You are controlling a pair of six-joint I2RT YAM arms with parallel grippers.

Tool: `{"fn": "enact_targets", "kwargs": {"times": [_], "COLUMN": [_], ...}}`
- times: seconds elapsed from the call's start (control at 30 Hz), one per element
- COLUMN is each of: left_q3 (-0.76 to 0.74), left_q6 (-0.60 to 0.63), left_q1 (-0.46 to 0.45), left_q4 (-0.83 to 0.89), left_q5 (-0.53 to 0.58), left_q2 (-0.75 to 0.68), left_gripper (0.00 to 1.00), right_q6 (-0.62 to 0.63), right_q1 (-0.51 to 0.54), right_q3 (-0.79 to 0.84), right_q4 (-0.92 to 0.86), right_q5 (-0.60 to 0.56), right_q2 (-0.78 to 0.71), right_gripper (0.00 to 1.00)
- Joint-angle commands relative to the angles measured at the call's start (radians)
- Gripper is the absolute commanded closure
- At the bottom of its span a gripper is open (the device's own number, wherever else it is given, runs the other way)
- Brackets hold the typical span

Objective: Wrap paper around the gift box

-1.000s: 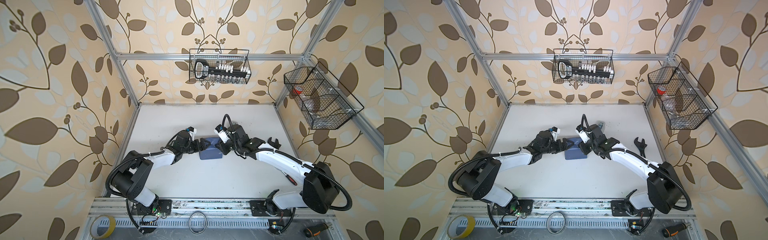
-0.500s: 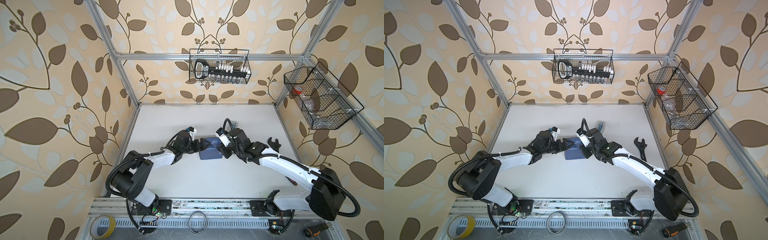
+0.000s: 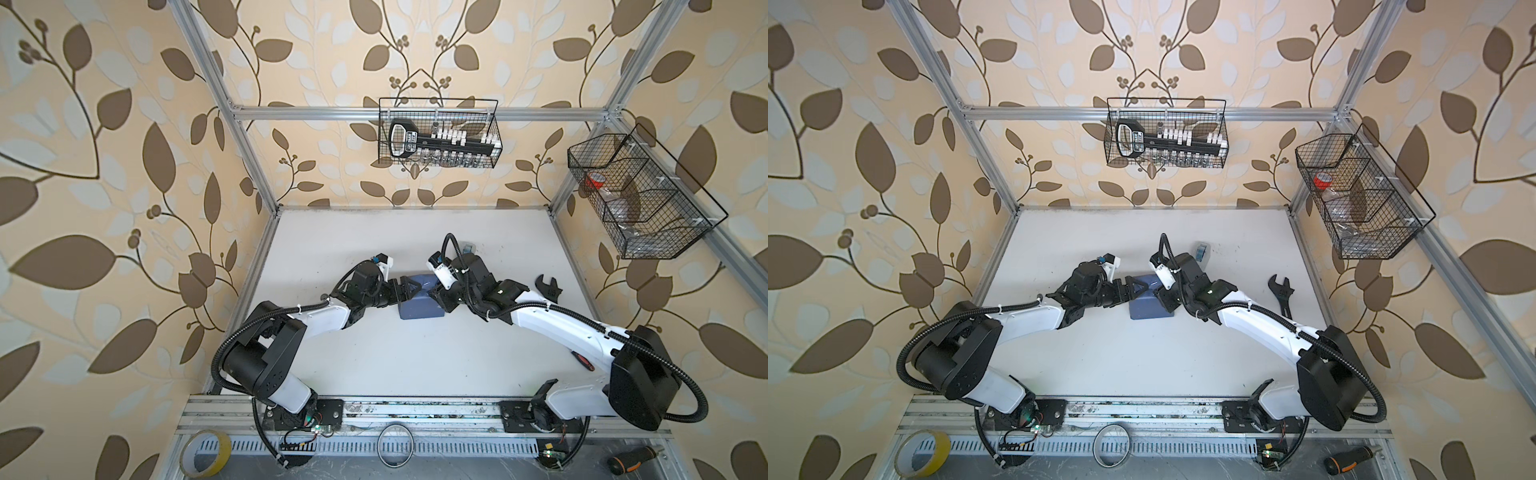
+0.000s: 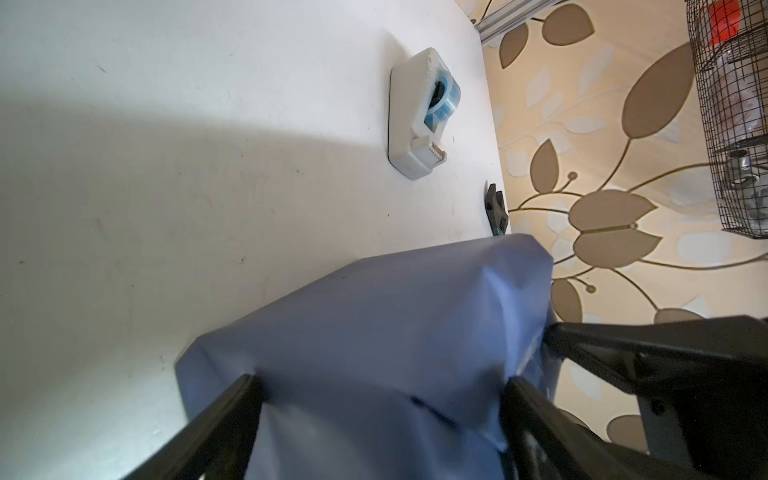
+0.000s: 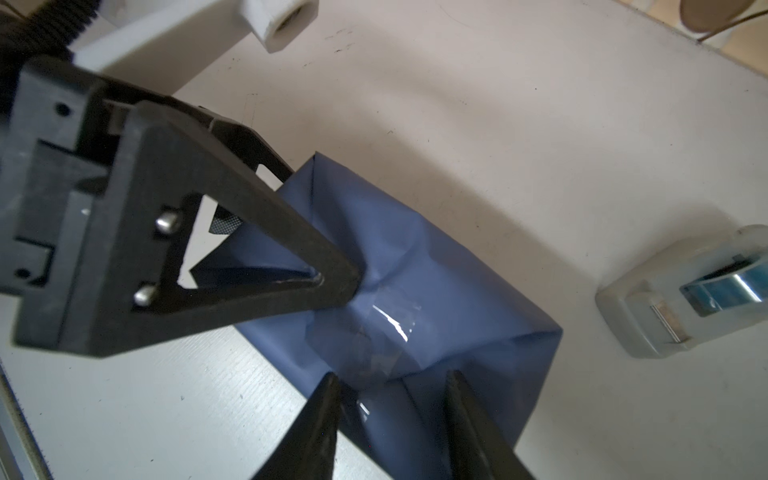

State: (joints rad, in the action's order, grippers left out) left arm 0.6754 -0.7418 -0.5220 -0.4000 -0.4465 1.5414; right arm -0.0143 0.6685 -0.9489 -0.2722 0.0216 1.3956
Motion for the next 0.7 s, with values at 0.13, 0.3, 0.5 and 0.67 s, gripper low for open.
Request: {"fn": "enact_targets", "kwargs": {"times": [0.13, 0.3, 0.5, 0.67], "left_q3": [-0.022, -0.021, -0.02, -0.022], "left_q6": [0.016, 0.016, 0.016, 0.016], "left_q1": [-0.001, -0.001, 0.0, -0.001], "left_q4": [0.16, 0.161, 0.159, 0.161], "left_q5": [0.017, 0.018, 0.017, 0.016], "left_q2": [0.055, 0.056, 0.053, 0.054], "left_gripper": [0.09, 0.09, 0.09, 0.09], "right_q6": [0.023, -0.011, -0.033, -0.025], "right_q1": [0.009, -0.007, -0.016, -0.016], "right_q3": [0.0, -0.018, -0.061, -0.092], "right_q4": [-0.045, -0.001, 0.033, 0.046], "right_q5": [-0.059, -0.006, -0.012, -0.047], "right_q2": [-0.026, -0.053, 0.019, 0.081], "right_gripper": [0.56, 0.55, 0.55, 0.55]}}
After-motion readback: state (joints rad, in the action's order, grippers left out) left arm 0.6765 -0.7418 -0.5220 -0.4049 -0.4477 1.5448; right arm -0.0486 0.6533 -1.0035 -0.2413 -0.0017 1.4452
